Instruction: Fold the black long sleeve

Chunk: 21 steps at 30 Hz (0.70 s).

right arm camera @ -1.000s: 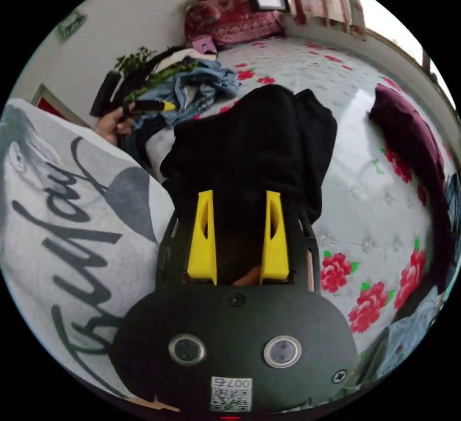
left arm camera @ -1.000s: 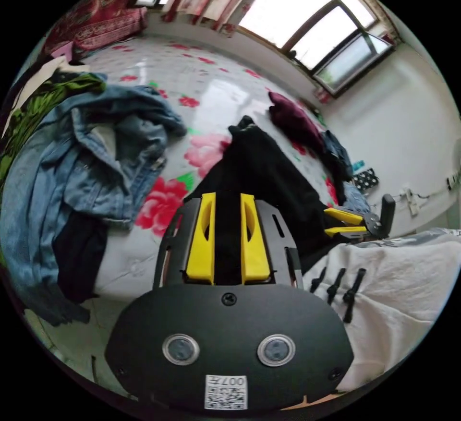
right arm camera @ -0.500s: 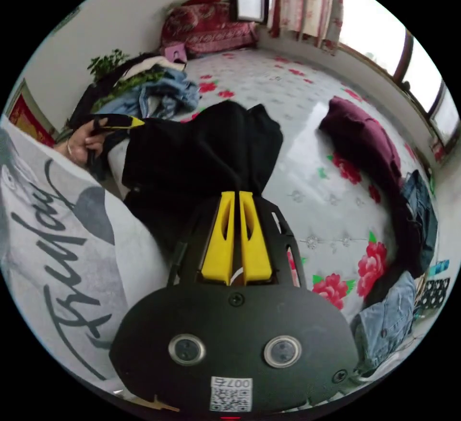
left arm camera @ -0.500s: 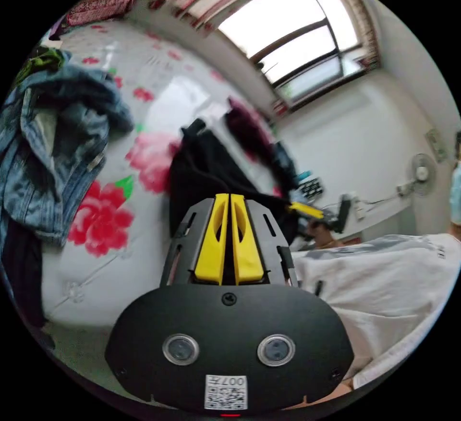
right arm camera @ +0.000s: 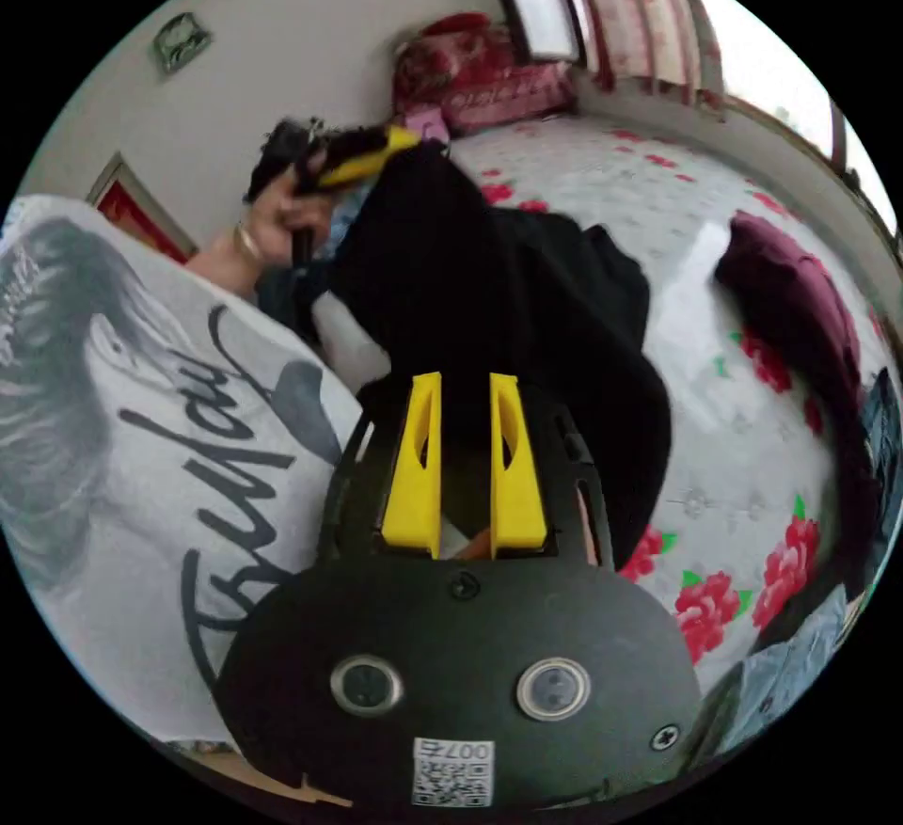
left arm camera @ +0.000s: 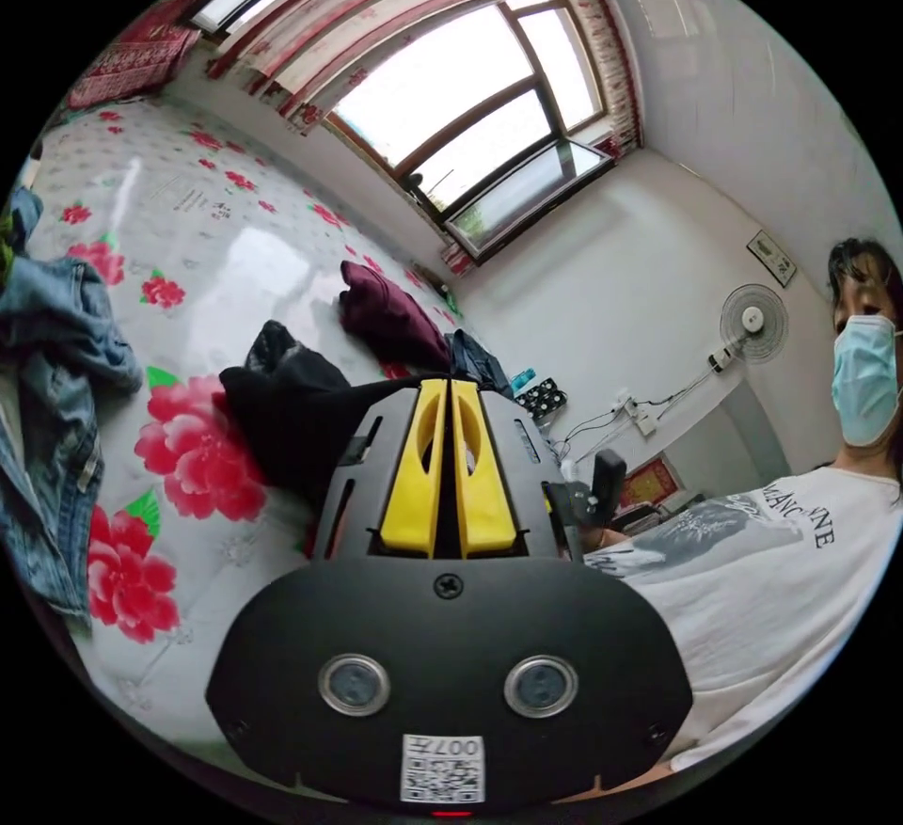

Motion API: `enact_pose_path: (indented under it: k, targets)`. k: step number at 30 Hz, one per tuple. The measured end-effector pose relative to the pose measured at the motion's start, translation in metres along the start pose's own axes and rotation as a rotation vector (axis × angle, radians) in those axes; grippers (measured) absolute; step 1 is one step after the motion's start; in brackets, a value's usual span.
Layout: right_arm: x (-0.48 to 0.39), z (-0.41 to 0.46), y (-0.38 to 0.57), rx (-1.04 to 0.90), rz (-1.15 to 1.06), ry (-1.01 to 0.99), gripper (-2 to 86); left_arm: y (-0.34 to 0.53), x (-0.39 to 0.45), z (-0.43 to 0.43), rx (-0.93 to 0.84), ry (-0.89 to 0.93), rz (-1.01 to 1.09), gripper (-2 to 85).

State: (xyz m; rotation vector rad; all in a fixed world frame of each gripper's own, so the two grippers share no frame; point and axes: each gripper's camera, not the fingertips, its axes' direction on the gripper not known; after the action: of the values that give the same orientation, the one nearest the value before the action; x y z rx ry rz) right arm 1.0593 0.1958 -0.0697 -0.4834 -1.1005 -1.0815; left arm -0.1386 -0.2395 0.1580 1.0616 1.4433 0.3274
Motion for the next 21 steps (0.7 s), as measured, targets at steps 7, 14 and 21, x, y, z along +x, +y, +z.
enact_pose_path:
  k: [7,14,21]
  targets:
    - [-0.009,0.09,0.027,-0.287,-0.02,-0.02,7.9,-0.011,0.009,-0.002,-0.02,-0.026,0.018,-1.0]
    - [-0.006,0.008,0.023,-0.067,0.049,0.161,2.3,-0.015,0.029,-0.064,0.096,-0.007,0.004,-1.0]
    - [-0.028,-0.234,0.049,0.623,0.151,0.352,0.9,-0.021,0.157,-0.138,0.351,0.163,0.328,-1.0]
